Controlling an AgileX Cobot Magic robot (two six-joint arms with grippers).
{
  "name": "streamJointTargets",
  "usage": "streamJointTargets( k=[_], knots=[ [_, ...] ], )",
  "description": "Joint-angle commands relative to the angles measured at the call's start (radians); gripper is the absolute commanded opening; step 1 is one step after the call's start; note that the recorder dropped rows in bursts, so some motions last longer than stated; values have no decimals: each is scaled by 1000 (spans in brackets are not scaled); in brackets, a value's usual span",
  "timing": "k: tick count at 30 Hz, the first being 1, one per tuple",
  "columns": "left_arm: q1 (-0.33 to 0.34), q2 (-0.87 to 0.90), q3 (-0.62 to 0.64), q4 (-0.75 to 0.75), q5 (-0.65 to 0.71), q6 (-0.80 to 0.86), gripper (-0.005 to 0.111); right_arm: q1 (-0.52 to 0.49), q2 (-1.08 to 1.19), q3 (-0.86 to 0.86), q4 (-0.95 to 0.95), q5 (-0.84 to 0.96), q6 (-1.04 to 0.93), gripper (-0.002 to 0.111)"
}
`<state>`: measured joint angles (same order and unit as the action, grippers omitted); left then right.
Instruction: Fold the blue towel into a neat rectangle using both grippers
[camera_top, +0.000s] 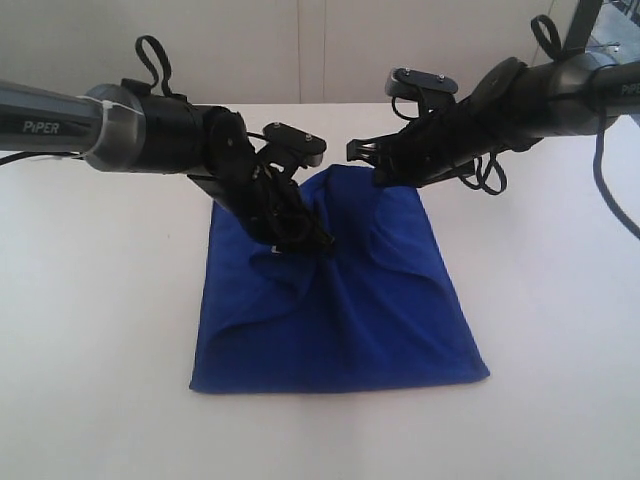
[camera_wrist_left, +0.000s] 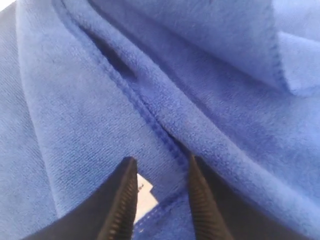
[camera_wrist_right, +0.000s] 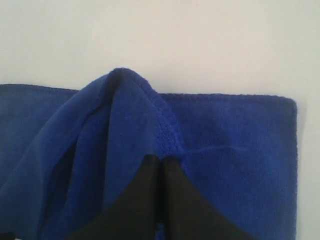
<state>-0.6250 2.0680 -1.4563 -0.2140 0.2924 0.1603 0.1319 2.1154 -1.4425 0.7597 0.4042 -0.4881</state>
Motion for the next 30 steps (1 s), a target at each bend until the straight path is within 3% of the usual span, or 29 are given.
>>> streamJointTargets(
  k=[1, 13, 30],
  knots=[
    [-6, 1, -2, -10, -16, 8, 40, -1, -9, -3, -4, -2, -10, 0],
    [-46, 1, -6, -17, -34, 57, 40, -1, -9, -3, -10, 11, -10, 0],
    [-43, 1, -8, 177, -28, 55, 40, -1, -9, -3, -16, 21, -10, 0]
  ],
)
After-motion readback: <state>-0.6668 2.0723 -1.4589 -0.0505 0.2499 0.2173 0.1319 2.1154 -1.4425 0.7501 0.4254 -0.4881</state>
